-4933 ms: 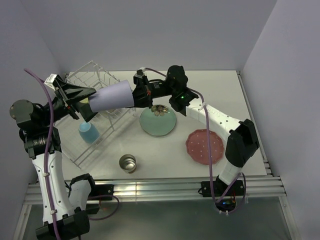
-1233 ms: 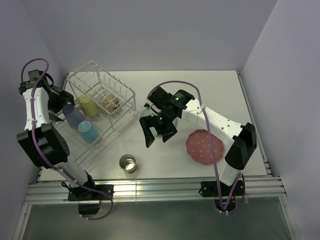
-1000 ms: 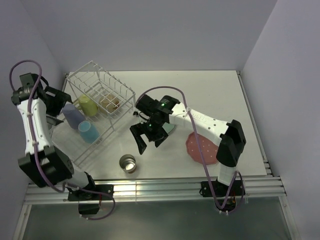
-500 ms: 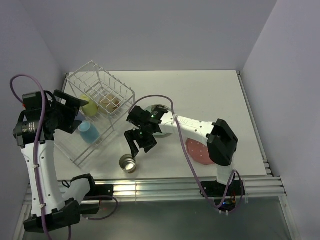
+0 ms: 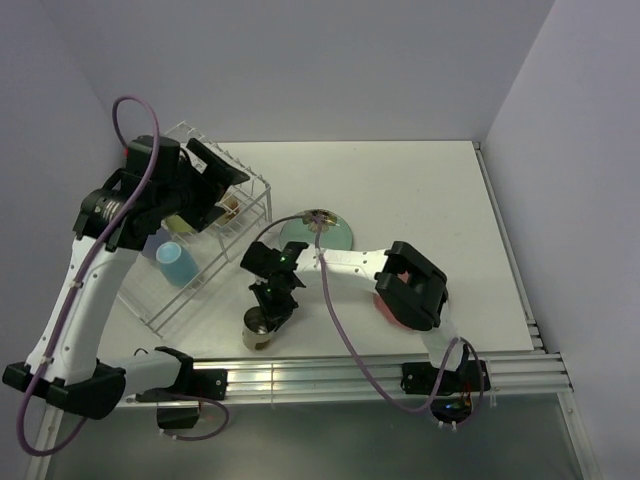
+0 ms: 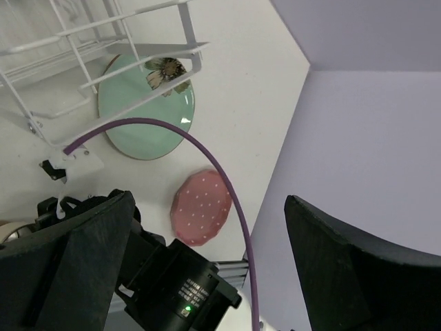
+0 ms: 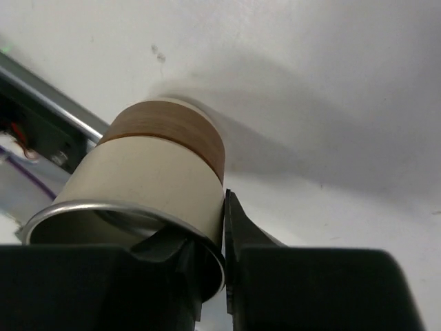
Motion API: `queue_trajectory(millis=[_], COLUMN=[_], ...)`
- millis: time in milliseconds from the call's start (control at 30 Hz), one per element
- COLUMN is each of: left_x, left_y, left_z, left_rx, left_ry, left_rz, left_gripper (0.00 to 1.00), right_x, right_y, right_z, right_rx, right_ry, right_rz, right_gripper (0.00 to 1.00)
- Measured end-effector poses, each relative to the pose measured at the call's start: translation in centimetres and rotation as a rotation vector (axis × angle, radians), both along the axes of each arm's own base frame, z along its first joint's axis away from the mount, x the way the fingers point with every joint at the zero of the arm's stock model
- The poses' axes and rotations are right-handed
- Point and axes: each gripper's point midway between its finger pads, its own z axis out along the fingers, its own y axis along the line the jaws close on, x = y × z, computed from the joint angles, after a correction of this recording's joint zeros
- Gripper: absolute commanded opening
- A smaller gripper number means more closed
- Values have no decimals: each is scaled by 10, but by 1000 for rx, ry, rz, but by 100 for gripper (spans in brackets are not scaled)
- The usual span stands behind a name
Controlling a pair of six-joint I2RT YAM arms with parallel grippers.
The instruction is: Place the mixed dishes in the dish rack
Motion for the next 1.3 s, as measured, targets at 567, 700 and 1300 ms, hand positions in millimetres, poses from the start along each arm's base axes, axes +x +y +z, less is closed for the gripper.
queue_trajectory(millis=[567,700,1300], left_x=[-73,-78,-126], left_y=[-41,-65,-101], left_z=[-1,2,64], left_rx=[-103,-90,-20], left_ry=[-249,-318,-785], left_rz=[-405,-547,-912], left_gripper=[98,99,99], right_x=[3,8,-13], right_y=[-77,-83,-88], right_z=[187,233,328], right_rx=[657,942,1379], right_ry=[119,314,492], right_rz=[-271,-333,-45], right_gripper=[0,0,0])
